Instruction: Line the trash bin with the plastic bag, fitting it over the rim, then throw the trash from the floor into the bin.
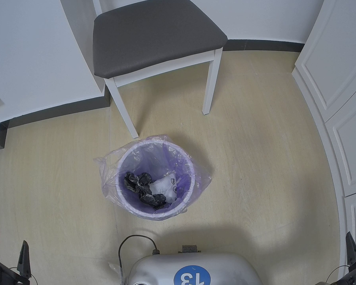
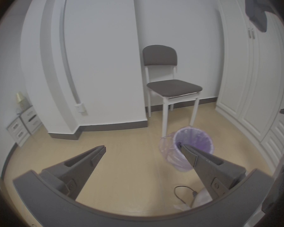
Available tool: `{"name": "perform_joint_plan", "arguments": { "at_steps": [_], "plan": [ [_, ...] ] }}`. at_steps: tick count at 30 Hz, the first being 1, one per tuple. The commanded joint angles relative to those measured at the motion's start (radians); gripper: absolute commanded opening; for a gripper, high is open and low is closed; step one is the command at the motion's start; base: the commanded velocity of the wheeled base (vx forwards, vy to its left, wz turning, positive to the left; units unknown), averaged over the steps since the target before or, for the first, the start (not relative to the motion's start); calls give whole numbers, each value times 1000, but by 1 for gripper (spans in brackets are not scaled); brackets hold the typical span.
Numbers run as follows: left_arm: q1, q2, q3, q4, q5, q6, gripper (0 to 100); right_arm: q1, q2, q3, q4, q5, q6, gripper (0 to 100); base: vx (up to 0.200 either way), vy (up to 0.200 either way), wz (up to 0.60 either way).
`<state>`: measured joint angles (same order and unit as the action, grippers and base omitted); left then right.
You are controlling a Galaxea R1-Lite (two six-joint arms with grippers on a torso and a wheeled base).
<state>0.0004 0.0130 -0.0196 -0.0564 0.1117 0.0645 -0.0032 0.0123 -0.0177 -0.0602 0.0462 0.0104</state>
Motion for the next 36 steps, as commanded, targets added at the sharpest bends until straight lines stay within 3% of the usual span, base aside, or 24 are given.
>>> {"name": "perform_joint_plan", "arguments": {
  "at_steps": [1,8,13,23,30,33,36],
  "plan": [
    [1,-13,12,7,60,12,100,0,-12,18,16,17,-29,100,0,0,0],
    [1,-13,9,20,221,28,100,2,-12,18,28,-2,-73,100,0,0,0],
    [1,-13,9,15,293,54,100,0,-12,18,51,-25,-92,100,0,0,0],
    [1,-13,10,10,330,31,100,0,-12,18,59,-104,-9,100,0,0,0],
    [1,-13,18,7,332,-37,100,0,-12,18,60,-106,-10,100,0,0,0],
    [1,-13,18,7,310,-37,100,0,-12,18,62,-106,-10,100,0,0,0],
    [1,-13,15,12,235,-6,100,2,-12,18,60,-104,-15,100,0,0,0]
  ]
}}
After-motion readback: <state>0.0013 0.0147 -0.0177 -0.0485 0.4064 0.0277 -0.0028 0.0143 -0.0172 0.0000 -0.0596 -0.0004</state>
